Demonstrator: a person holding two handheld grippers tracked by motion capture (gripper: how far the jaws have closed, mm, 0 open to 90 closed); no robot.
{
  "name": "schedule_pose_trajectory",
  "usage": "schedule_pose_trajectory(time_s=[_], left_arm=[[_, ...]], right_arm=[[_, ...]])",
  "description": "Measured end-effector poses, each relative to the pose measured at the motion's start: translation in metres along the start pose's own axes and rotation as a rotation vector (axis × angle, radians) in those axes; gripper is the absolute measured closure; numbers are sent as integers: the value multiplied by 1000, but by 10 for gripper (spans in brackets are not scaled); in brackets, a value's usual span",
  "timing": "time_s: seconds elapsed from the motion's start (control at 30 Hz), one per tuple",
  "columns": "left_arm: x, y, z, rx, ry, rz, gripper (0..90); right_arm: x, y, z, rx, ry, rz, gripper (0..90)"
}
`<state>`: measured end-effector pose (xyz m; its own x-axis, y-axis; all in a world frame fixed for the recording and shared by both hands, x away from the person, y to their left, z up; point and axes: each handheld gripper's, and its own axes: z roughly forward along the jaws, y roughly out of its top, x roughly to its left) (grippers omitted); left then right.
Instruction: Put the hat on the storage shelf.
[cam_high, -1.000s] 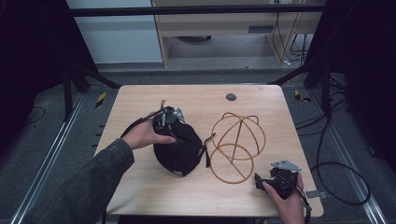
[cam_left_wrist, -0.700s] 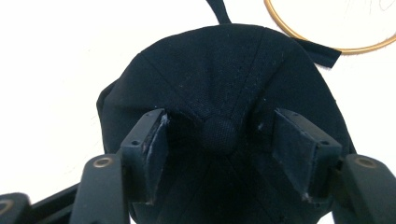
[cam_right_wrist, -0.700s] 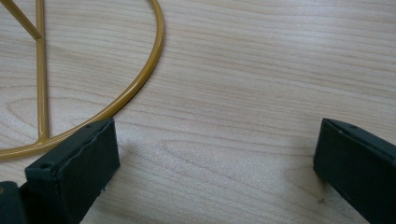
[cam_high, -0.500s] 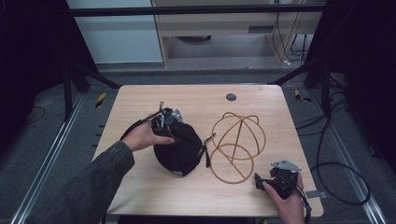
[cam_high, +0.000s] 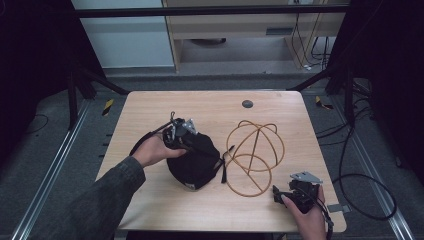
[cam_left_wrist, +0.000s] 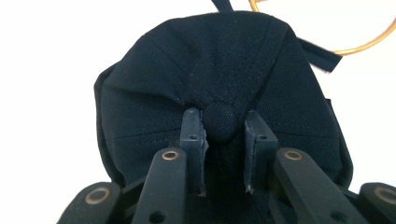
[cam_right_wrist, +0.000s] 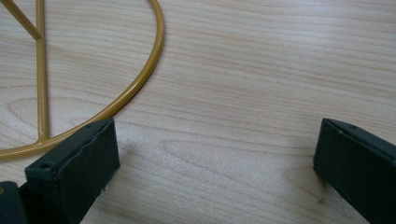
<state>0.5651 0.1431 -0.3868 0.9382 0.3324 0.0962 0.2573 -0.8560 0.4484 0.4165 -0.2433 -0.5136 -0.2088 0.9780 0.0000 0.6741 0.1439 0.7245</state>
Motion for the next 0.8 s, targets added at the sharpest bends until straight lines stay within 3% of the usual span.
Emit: schedule_pose_trajectory(time_s=[0.1, 0.13, 0.4, 0.8], left_arm=[[-1, -3, -19, -46, 27, -12, 738], [-1, -3, -19, -46, 27, -12, 739], [-13, -17, -71, -109, 91, -1, 740], [-44, -27, -134, -205, 165, 23, 741]], right_arm=[[0, 0, 0, 0, 0, -1, 4], [0, 0, 0, 0, 0, -1, 4], [0, 0, 0, -2, 2, 1, 4], [0, 0, 0, -2, 2, -1, 4]])
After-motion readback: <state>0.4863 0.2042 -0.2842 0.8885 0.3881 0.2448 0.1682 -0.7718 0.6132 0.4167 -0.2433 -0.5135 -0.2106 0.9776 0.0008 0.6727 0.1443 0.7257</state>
